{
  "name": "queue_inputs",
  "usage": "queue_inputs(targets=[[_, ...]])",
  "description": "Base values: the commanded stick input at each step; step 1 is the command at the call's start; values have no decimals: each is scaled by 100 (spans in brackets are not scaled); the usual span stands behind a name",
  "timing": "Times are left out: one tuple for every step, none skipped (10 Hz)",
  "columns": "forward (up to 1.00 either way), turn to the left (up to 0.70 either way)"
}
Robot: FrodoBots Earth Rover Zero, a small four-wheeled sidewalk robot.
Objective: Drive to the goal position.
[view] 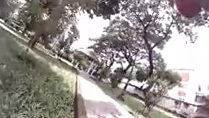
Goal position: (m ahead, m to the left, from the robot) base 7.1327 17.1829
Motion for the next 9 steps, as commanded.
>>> queue_inputs(targets=[[0,0],[0,0],[0,0],[0,0],[0,0],[33,0],[80,0],[85,0],[85,0]])
